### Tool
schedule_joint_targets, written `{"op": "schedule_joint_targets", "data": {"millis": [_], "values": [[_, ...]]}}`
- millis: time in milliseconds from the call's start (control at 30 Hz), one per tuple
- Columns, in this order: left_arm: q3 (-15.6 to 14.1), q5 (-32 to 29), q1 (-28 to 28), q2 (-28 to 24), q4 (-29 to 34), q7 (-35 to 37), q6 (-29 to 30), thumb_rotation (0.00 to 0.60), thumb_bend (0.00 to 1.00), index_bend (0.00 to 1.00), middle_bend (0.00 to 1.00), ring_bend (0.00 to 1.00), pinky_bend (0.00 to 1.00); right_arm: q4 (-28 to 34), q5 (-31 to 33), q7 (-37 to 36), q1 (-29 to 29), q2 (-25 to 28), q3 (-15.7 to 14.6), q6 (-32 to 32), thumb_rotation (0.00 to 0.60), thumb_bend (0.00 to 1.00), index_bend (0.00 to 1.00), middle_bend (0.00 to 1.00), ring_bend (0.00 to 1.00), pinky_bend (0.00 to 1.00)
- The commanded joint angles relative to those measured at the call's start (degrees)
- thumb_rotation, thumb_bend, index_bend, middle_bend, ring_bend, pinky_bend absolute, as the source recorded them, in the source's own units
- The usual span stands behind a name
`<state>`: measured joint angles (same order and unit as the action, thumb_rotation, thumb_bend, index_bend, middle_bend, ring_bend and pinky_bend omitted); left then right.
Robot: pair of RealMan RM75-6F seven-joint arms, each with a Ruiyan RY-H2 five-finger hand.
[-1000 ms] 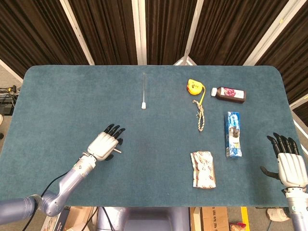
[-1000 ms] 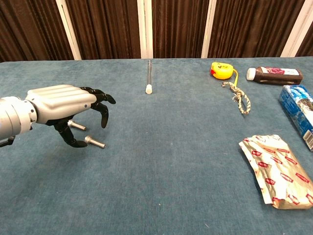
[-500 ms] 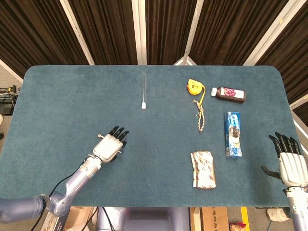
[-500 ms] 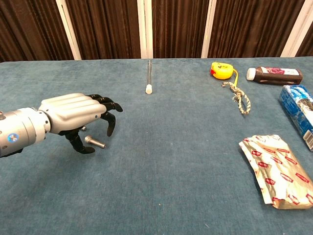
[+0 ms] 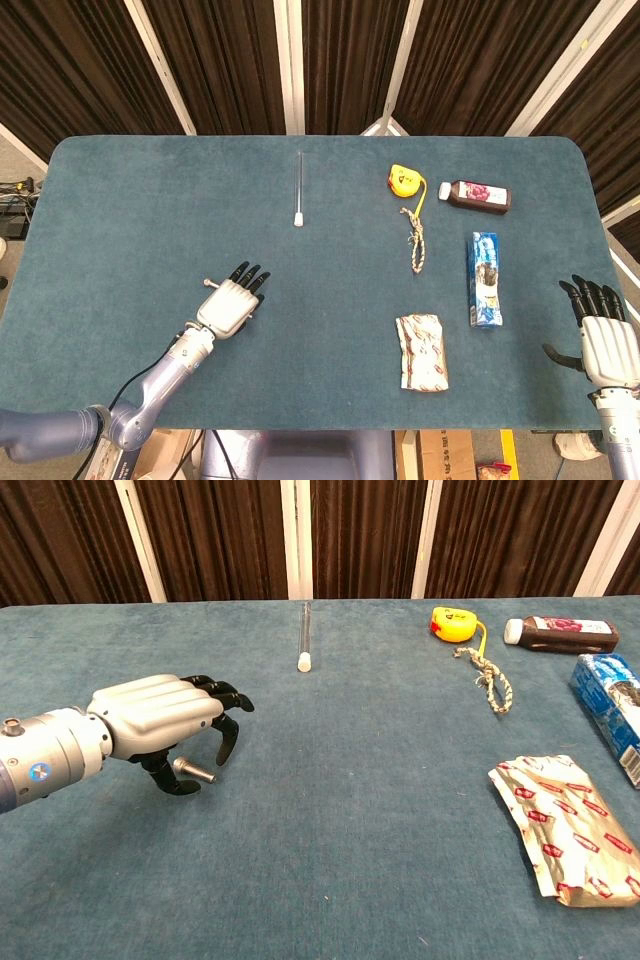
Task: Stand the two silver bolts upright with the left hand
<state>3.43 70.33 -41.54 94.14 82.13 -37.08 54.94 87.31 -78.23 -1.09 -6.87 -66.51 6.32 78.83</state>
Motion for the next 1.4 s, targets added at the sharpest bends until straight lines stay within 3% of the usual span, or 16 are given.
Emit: {"op": "schedule_joint_targets", "data": {"millis": [33,500,1400], "values": [[-0.17,0.15,-0.12,0.43,-0.78,0.05,-0.04,0.6,0.41,0.49,0.08,0.0,0.0,-0.1,0.1,0.05,-0.02,-0.13,0.06,-0.02,0.6,0.16,0.15,0.09,0.07,0.0],[-0.64,0.92,-0.09,1.35,-2.34,0.46,0.53,0.6,0.47,0.54,0.08,0.0,0.0,-0.29,0.32,0.0,-0.11,-0.24,0.09,-0.35,0.6,0.16,0.15,0.09,0.06,0.0],[-0.53,0.7,0.02,2.39,-2.8,0.37,1.19,0.6,0.49,0.57,0.08,0.0,0.0,-0.35,0.53,-0.74,-0.17,-0.21,0.18,-0.69,0.6,0.16,0.15,0.09,0.07,0.0]]}}
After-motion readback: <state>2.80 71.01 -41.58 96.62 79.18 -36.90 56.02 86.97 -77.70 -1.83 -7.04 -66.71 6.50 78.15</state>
